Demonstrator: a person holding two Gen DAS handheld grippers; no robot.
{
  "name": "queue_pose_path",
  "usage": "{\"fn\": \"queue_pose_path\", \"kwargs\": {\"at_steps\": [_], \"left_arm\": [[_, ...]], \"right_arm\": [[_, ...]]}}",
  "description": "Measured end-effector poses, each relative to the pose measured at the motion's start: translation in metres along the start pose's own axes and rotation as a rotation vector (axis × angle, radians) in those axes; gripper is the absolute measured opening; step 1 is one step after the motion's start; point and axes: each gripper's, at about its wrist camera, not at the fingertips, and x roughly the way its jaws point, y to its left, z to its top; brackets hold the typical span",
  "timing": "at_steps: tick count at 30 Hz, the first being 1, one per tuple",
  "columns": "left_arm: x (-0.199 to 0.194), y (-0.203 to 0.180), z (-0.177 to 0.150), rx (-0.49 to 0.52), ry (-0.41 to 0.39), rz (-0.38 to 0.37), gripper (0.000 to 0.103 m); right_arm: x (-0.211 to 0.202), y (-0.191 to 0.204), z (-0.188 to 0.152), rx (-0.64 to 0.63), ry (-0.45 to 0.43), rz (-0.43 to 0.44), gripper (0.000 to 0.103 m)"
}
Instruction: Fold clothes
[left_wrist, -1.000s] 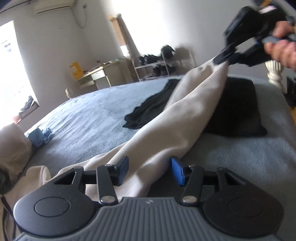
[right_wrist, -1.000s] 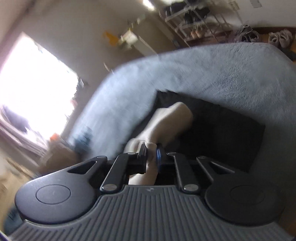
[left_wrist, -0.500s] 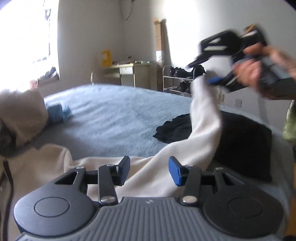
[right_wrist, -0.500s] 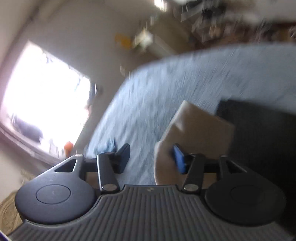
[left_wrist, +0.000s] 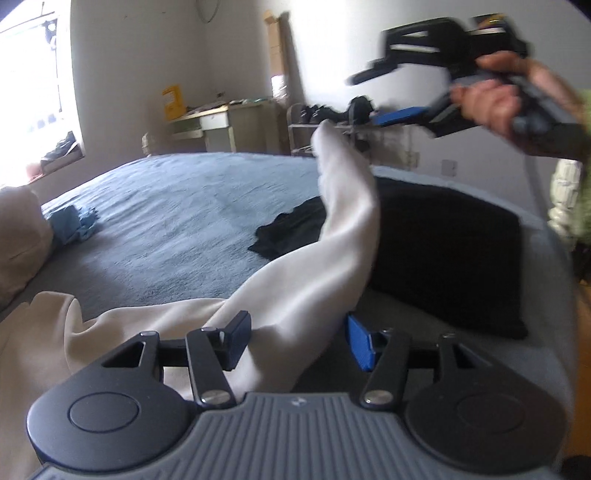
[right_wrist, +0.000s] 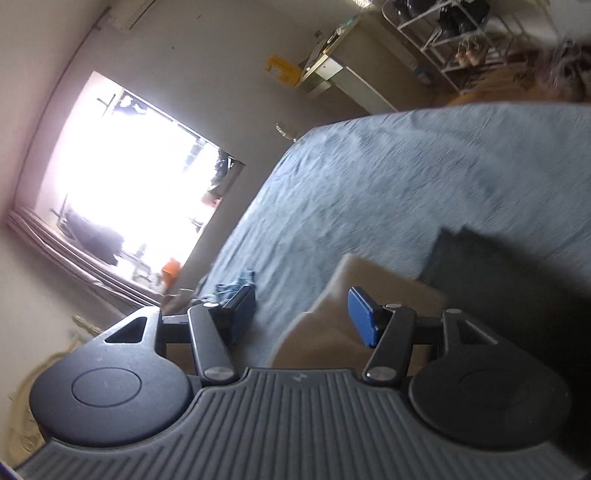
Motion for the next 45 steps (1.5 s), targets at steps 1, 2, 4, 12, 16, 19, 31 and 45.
{"fn": "queue_pose_path", "kwargs": {"at_steps": [1, 2, 4, 12, 16, 19, 31, 45], "left_arm": [[0.003, 0.004, 0.002, -0.027, 0.008, 0.005, 0.058], [0.007, 0.008, 0.003, -0.053, 0.016, 0.01, 0.058], [0.013, 0.017, 0.007, -0.106, 0.033, 0.019, 0.059], [0.033, 0.047, 0.013, -0.251, 0.081, 0.061, 0.061], [0.04, 0.059, 0.013, -0.289, 0.099, 0.083, 0.061], [0.042, 0.064, 0.011, -0.302, 0.102, 0.079, 0.061], [0.012, 0.038, 0.004, -0.09, 0.068, 0.105, 0.06], [-0.041, -0.008, -0.039, 0.319, 0.031, 0.169, 0.067]], "right_arm": [[-0.004, -0.004, 0.0, -0.01, -0.001, -0.013, 0.056], [-0.004, -0.009, 0.0, -0.016, 0.002, -0.036, 0.056], [0.004, -0.024, -0.005, -0.033, 0.031, -0.106, 0.056], [0.057, -0.059, -0.012, -0.04, 0.11, -0.201, 0.056], [0.071, -0.059, -0.013, -0.046, 0.13, -0.187, 0.056], [0.076, -0.057, -0.015, -0.029, 0.141, -0.149, 0.056], [0.1, -0.049, -0.016, 0.084, 0.178, -0.135, 0.019], [-0.071, 0.038, -0.042, -0.123, -0.116, -0.127, 0.007]]}}
